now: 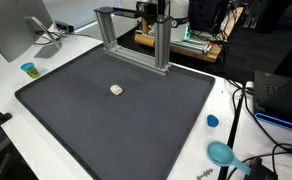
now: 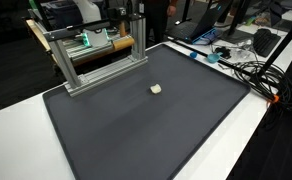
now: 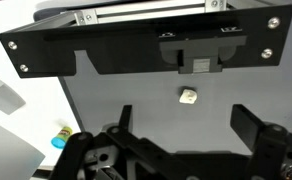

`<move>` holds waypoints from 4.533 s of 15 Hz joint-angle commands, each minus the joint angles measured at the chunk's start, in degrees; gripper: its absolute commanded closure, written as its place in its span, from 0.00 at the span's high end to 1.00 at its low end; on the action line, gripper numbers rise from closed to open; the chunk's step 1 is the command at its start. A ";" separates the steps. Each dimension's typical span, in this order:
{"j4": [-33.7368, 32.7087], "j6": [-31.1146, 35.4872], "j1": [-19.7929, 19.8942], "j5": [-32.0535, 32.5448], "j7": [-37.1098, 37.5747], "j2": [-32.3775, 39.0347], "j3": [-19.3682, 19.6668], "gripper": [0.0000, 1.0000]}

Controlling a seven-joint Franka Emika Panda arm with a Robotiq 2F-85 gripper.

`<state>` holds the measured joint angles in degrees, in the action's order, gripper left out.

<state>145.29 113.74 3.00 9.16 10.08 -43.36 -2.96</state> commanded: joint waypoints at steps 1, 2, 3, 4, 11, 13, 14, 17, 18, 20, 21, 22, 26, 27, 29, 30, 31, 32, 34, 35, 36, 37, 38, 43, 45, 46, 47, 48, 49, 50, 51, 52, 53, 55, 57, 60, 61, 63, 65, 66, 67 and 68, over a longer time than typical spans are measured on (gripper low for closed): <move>-0.08 -0.12 0.02 -0.28 -0.26 0.03 -0.17 1.00; -0.18 -0.27 -0.05 -0.61 -0.38 0.25 0.08 1.00; 0.67 0.09 -0.94 -1.44 -1.54 0.23 0.58 1.00; 1.28 0.27 -1.06 -1.46 -1.59 0.22 0.48 1.00; 10.37 8.96 -2.16 -3.13 -1.03 -1.62 0.37 1.00; 11.70 11.82 -1.91 -2.84 -1.43 -0.89 0.33 1.00; 12.30 12.61 -1.73 -2.76 -1.45 -0.68 0.30 1.00; 12.42 11.48 -1.21 -2.63 -1.27 0.13 0.09 1.00; 12.06 11.01 -1.26 -2.70 -1.29 0.51 -0.01 1.00; 12.12 11.52 -1.90 -2.99 -1.91 0.33 0.08 1.00; 12.12 11.79 -2.14 -3.10 -2.05 0.34 0.05 1.00; 12.11 12.03 -2.22 -3.08 -1.97 0.28 -0.04 1.00; 12.08 10.92 -2.43 -2.73 -2.61 -0.10 -0.15 0.99; 12.08 10.92 -2.55 -2.81 -2.96 -0.18 -0.01 0.97; 12.08 10.85 -2.87 -3.16 -3.71 -0.03 0.33 0.96; 12.08 10.71 -3.12 -3.47 -4.03 -0.02 0.51 0.95; 12.08 10.65 -3.28 -3.76 -4.21 -0.02 0.66 0.93; 12.08 10.55 -3.29 -3.91 -4.21 0.07 0.68 0.92; 12.09 9.57 -3.24 -4.53 -3.81 0.04 0.75 0.89; 12.09 8.96 -3.19 -5.02 -3.53 -0.11 0.86 0.90; 12.09 8.69 -3.22 -5.54 -3.52 -0.11 0.98 0.87; 12.07 8.76 -3.32 -6.18 -3.71 0.21 1.28 0.89; 12.05 8.90 -3.40 -6.71 -3.87 0.41 1.52 0.88; 12.05 8.98 -3.06 -7.80 -3.86 0.77 1.67 0.81; 12.05 9.24 -2.94 -7.52 -3.75 1.11 1.47 0.77; 12.04 9.27 -2.81 -7.31 -3.59 1.22 1.29 0.69; 12.04 9.24 -2.70 -7.06 -3.45 1.32 1.10 0.58; 12.04 9.16 -2.62 -6.84 -3.35 1.37 0.91 0.51; 11.94 9.11 -2.38 -6.50 -3.13 1.36 0.69 0.46; 11.88 8.88 -2.21 -6.18 -3.31 1.28 0.62 0.38; 11.82 8.71 -2.16 -6.04 -3.61 1.19 0.63 0.31; 12.19 8.43 -2.39 -5.94 -4.22 0.61 0.71 0.28; 12.56 8.36 -2.63 -5.82 -5.07 0.15 0.83 0.28; 12.47 8.37 -2.55 -5.15 -5.90 0.19 0.53 0.27; 12.39 8.47 -2.59 -4.93 -6.44 0.46 0.39 0.27; 12.39 7.37 -2.64 -3.89 -7.75 0.59 0.07 0.67; 12.35 6.91 -3.03 -4.13 -8.78 0.65 0.46 0.80; 11.81 6.10 -3.14 -3.94 -10.09 1.03 0.64 0.42; 12.24 6.22 -3.49 -4.09 -11.63 0.60 1.03 0.45; 12.43 6.58 -3.43 -4.00 -11.96 0.40 1.25 0.38; 12.39 6.89 -3.47 -4.20 -12.22 0.54 1.54 0.34; 12.35 7.25 -3.46 -4.33 -12.01 0.61 1.51 0.34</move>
<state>157.00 122.32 0.66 5.02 -0.60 -42.76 -2.16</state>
